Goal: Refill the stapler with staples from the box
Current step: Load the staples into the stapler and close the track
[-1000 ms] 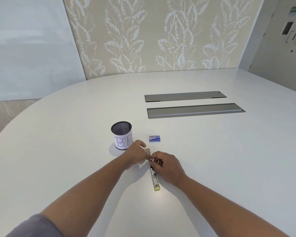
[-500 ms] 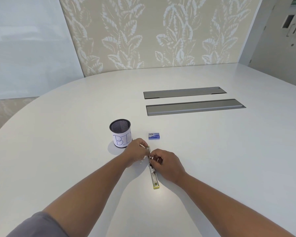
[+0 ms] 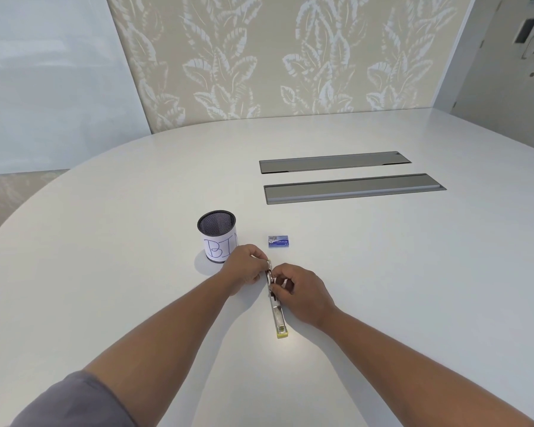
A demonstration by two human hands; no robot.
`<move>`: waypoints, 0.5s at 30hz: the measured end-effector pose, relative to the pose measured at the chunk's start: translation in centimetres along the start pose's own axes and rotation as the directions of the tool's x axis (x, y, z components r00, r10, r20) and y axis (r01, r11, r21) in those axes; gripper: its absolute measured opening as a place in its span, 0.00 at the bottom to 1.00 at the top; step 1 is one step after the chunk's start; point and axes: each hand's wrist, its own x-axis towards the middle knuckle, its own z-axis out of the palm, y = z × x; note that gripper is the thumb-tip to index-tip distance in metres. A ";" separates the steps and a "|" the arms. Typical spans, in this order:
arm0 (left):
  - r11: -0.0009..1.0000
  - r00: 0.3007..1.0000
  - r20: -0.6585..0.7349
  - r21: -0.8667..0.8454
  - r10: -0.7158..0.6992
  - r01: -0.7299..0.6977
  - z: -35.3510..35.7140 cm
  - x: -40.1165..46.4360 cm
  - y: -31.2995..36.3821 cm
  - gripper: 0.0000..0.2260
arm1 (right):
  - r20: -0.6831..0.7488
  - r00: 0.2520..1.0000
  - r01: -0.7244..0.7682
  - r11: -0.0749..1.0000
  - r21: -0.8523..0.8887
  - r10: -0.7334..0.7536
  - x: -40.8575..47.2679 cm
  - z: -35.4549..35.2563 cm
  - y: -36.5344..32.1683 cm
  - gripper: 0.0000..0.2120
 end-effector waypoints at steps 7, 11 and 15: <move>0.999 1.000 0.013 -0.044 -0.027 0.028 0.0 0.1 0.2 0.05 | -0.014 0.998 0.056 0.998 -0.015 -0.056 -0.3 0.0 -0.2 0.05; 0.996 0.998 0.021 -0.073 -0.053 0.054 0.0 0.0 0.4 0.06 | -0.026 0.999 0.033 0.999 -0.004 -0.033 -0.2 -0.2 -0.3 0.04; 0.993 0.997 0.021 -0.090 -0.068 0.069 0.0 -0.1 0.5 0.06 | -0.012 1.000 -0.007 1.000 0.007 0.007 0.4 -0.3 -0.7 0.05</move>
